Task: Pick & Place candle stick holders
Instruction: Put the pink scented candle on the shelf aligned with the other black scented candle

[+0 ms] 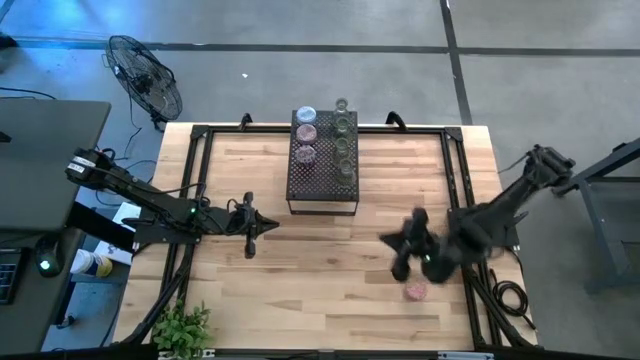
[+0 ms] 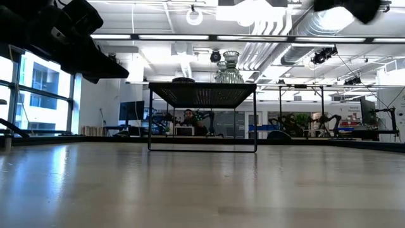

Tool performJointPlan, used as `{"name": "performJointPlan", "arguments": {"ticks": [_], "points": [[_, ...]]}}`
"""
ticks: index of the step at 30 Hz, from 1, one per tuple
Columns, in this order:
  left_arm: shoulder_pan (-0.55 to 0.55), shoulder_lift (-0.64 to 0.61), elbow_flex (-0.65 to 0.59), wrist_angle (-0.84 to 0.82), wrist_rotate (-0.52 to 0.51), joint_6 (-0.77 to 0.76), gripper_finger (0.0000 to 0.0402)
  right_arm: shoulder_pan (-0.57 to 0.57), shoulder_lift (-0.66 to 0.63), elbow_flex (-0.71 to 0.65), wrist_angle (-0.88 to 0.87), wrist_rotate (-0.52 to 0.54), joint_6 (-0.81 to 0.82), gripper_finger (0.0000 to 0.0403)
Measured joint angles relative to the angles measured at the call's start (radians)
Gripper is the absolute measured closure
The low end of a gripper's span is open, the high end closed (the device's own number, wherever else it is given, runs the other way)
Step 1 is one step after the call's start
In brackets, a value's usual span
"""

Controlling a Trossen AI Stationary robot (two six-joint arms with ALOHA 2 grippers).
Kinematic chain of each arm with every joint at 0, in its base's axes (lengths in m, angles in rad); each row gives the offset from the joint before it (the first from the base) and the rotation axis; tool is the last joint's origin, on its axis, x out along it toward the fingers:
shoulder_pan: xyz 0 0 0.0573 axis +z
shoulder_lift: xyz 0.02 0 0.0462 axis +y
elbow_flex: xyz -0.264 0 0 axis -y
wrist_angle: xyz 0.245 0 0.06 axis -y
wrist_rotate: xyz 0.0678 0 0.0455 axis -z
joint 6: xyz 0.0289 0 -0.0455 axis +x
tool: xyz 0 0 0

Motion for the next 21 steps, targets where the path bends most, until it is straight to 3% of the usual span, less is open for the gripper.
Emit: {"name": "performJointPlan", "arguments": {"ticks": [6,11,15,18,21], "points": [[0.0,0.0,0.0,0.003,0.0,0.0,0.039,0.197,0.113,-0.001,-0.153,-0.071,0.459,0.0373],[0.0,0.0,0.0,0.003,0.0,0.0,0.039,0.278,0.254,0.065,-0.254,-0.229,0.688,0.039],[0.0,0.0,0.0,0.003,0.0,0.0,0.039,0.318,0.367,0.196,-0.467,-0.313,0.852,0.0396],[0.0,0.0,0.0,0.003,-0.001,0.0,0.039,0.34,0.443,0.288,-0.598,-0.382,0.975,0.0378],[0.0,0.0,0.0,0.003,-0.001,-0.004,0.039,0.35,0.5,0.332,-0.633,-0.513,1.036,0.0331]]}}
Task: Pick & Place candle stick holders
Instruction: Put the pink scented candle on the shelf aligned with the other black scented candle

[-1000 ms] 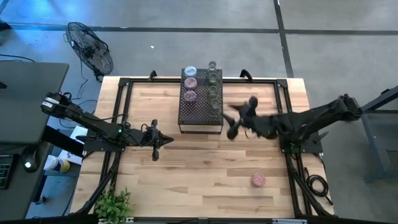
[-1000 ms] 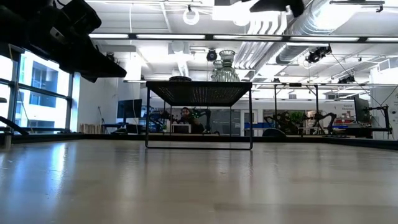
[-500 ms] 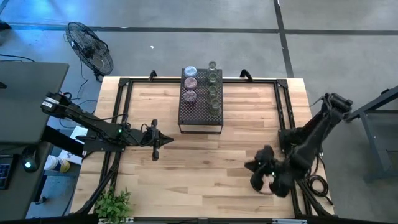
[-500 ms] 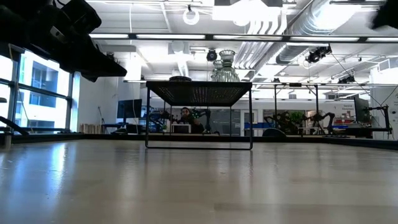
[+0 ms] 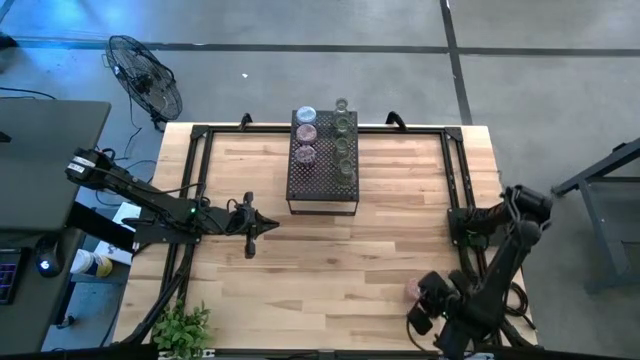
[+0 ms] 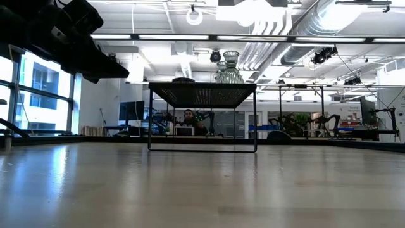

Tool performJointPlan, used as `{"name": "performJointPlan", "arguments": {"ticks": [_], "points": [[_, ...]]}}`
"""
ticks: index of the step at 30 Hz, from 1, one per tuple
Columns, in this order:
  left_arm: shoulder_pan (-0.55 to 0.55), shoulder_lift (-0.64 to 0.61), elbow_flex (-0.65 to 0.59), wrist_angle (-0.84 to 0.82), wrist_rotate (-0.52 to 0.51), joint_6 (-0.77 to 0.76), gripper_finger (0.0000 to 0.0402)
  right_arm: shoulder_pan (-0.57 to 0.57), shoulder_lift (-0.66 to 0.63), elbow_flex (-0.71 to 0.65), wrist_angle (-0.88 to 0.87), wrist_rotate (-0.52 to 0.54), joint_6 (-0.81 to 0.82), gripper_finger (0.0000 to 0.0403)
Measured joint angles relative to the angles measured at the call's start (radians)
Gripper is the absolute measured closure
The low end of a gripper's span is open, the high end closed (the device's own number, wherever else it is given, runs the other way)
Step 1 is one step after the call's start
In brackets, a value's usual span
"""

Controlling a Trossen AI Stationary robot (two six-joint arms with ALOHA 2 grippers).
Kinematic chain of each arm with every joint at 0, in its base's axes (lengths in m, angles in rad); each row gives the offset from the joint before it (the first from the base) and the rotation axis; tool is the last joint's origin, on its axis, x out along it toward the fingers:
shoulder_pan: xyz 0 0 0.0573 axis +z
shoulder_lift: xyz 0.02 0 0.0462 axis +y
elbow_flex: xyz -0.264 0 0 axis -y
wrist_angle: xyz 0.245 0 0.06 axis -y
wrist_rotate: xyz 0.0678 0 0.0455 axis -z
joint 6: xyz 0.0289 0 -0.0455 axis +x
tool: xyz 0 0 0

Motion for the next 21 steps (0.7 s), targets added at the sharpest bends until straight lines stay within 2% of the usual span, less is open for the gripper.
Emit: {"name": "performJointPlan", "arguments": {"ticks": [3,7,10,14,21], "points": [[0.0,0.0,0.0,0.0,0.0,-0.003,0.039,-0.003,0.029,0.0,-0.002,-0.078,0.055,0.0262],[0.0,0.0,0.0,0.0,-0.001,-0.003,0.039,-0.026,0.04,-0.024,0.004,-0.113,0.078,0.0161],[0.0,0.0,0.0,0.0,-0.001,-0.003,0.039,-0.041,0.04,-0.046,0.018,-0.119,0.069,0.0105],[0.0,0.0,0.0,0.0,-0.002,-0.003,0.039,-0.058,0.04,-0.097,0.114,-0.115,0.014,0.0074],[0.0,0.0,0.0,0.0,-0.003,-0.003,0.039,-0.089,0.04,-0.185,0.241,-0.074,-0.069,0.007]]}}
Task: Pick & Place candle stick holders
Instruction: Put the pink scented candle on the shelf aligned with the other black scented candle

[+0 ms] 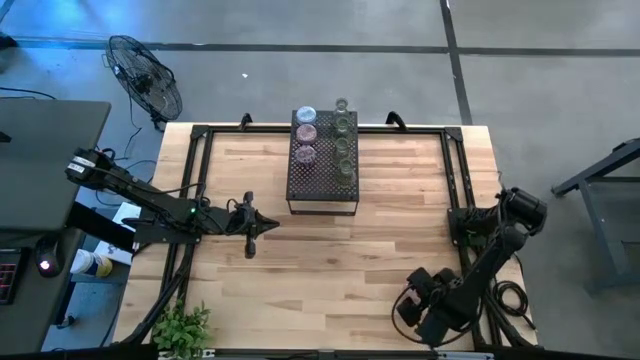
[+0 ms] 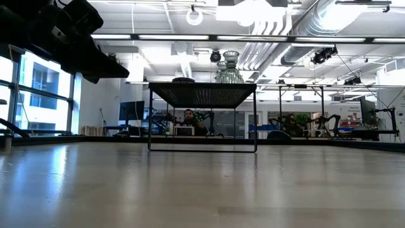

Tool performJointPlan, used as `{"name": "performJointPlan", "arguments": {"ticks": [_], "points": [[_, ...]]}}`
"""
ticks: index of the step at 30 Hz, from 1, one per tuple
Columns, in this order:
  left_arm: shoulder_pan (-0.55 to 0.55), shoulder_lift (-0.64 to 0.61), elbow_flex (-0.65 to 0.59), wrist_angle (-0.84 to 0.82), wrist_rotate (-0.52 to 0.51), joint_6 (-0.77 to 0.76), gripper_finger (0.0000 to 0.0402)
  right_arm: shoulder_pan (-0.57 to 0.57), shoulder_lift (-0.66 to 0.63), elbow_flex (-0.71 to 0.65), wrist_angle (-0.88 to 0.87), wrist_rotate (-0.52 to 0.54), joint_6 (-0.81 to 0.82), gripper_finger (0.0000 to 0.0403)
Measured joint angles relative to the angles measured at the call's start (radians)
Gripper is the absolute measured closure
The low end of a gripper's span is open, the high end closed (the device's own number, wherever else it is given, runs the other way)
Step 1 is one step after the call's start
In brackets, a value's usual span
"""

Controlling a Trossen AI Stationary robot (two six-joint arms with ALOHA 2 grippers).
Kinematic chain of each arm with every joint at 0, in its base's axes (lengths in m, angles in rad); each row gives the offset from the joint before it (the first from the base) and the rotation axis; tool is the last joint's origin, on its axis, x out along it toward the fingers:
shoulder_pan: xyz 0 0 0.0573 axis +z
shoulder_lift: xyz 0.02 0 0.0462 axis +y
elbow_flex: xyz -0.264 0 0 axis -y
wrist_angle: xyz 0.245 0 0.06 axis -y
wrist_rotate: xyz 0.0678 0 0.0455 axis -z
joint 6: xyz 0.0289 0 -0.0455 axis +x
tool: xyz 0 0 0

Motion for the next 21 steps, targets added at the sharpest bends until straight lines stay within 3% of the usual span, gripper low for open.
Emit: {"name": "performJointPlan", "arguments": {"ticks": [7,14,21], "points": [[0.0,0.0,0.0,0.0,0.0,0.0,0.039,-0.037,0.0,-0.067,0.111,-0.043,-0.076,0.0088],[0.0,0.0,0.0,0.0,-0.002,0.0,0.039,-0.079,0.0,-0.022,0.103,0.011,-0.17,0.0126],[0.001,0.0,0.0,-0.003,-0.068,-0.024,0.039,-0.24,0.007,0.087,0.118,0.049,-0.446,0.0128]]}}
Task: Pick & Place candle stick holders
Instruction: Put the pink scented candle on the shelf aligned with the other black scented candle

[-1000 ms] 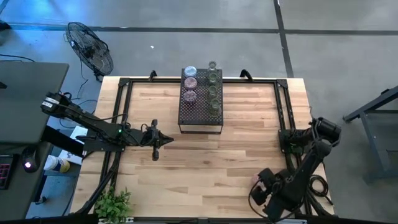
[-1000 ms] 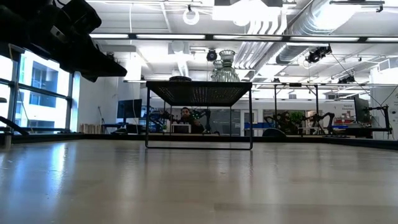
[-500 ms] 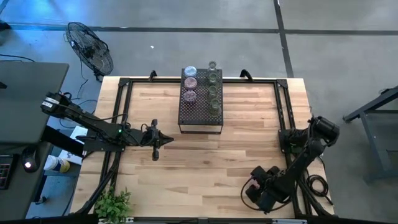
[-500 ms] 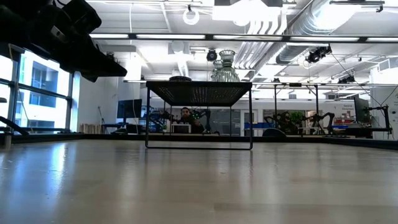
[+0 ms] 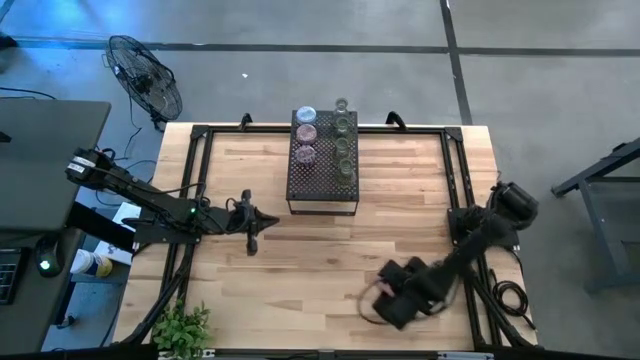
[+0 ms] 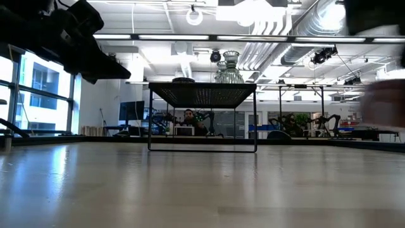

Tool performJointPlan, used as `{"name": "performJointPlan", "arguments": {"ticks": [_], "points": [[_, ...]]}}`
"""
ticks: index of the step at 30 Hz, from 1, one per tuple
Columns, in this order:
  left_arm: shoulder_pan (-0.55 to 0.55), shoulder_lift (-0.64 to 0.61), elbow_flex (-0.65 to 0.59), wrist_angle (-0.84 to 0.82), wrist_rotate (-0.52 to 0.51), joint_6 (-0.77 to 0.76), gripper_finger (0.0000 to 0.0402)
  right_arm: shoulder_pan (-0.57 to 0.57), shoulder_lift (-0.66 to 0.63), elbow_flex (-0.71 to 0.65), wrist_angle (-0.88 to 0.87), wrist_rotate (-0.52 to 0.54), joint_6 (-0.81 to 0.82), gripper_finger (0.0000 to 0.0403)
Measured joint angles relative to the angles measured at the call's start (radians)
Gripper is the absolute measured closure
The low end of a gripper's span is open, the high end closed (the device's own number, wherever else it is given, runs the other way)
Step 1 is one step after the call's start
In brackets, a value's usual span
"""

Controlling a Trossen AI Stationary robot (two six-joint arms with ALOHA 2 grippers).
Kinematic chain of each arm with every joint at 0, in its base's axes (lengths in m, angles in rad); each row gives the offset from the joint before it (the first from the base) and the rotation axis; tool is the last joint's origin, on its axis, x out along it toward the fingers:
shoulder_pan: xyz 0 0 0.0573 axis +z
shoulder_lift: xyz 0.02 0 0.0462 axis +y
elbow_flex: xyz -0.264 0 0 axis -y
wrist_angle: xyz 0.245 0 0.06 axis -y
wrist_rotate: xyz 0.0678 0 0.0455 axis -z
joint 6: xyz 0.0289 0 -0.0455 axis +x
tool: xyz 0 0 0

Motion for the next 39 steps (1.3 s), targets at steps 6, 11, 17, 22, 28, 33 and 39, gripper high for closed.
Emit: {"name": "performJointPlan", "arguments": {"ticks": [6,11,17,22,28,33,39], "points": [[0.0,0.0,0.0,-0.02,-0.003,-0.003,0.039,-0.205,0.118,0.117,0.195,0.006,-0.453,0.0141],[0.0,0.0,0.0,-0.022,-0.004,-0.003,0.039,-0.335,0.266,0.282,0.225,-0.018,-0.74,0.0144],[0.0,0.0,0.0,-0.05,-0.004,-0.003,0.039,-0.429,0.413,0.456,0.22,-0.09,-0.933,0.015],[0.0,0.0,0.0,-0.051,-0.004,-0.003,0.039,-0.454,0.468,0.515,0.212,-0.103,-0.991,0.015],[0.0,0.0,0.0,-0.051,0.005,-0.003,0.039,-0.445,0.468,0.503,0.235,-0.062,-1.013,0.0125],[0.0,0.0,0.0,-0.054,0.031,-0.003,0.039,-0.435,0.469,0.503,0.268,-0.027,-1.034,0.0112],[0.0,0.0,0.0,-0.059,0.031,-0.003,0.039,-0.433,0.469,0.548,0.246,-0.042,-1.087,0.011]]}}
